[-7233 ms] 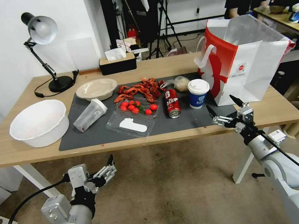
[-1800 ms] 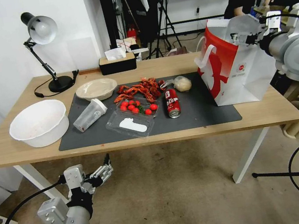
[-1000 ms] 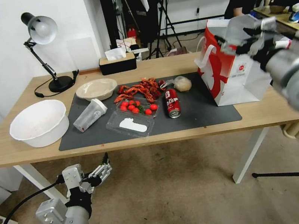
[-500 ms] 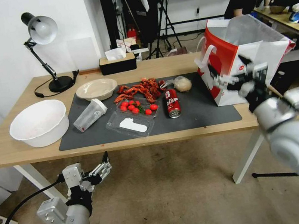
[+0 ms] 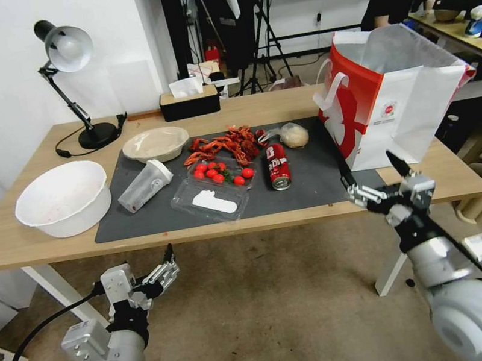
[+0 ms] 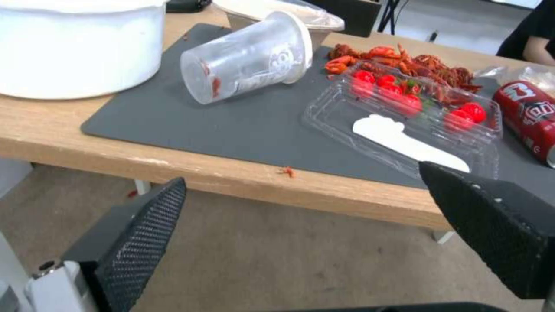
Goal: Pick up the trash from the table and place it into the takeout bag.
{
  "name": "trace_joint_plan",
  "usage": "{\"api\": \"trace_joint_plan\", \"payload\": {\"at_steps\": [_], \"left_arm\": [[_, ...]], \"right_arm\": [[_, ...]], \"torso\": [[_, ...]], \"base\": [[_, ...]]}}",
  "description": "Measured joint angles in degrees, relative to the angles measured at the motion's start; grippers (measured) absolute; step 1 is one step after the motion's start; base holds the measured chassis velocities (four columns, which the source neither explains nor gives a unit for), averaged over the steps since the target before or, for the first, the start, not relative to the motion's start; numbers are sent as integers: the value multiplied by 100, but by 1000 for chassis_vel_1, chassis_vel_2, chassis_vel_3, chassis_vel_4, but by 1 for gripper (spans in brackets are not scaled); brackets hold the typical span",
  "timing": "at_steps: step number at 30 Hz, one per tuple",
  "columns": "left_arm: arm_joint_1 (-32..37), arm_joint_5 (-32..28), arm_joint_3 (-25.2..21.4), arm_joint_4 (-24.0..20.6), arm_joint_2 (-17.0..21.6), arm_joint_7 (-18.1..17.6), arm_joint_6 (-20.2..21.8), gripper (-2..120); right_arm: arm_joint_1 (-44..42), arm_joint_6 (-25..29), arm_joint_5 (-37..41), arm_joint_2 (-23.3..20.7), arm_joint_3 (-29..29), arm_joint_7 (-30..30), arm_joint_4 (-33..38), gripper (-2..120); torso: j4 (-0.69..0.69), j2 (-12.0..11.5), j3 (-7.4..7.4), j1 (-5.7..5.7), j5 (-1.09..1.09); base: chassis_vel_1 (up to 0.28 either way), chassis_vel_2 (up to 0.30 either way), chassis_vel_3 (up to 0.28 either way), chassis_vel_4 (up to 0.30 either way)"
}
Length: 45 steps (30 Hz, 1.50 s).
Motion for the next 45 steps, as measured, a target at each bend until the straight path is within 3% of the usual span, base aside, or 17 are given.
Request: {"api": "trace_joint_plan", "payload": {"at_steps": [12, 25, 36, 45], "left_arm": [[-18, 41, -12, 126, 31, -12, -143, 100], [-28, 1069, -205, 692, 66, 420, -1002, 100], [5, 1120, -208, 780, 35, 454, -1112, 100], [-1, 1112, -209, 782, 27, 444, -1124, 100]], "right_arm": [[-513, 503, -80, 278, -104, -454, -556, 100], [-535, 596, -13, 349, -133, -614, -793, 100], [-304, 339, 115, 249, -178, -600, -805, 100], [581, -332, 335, 69, -534, -427, -783, 100]], "torso": [[0, 0, 1, 2, 1], [0, 0, 1, 1, 0], [-1, 0, 1, 1, 1], [0, 0, 1, 1, 0]], "base": [[0, 0, 0, 0], [0, 0, 0, 0], [0, 0, 0, 0], [0, 0, 0, 0]]}}
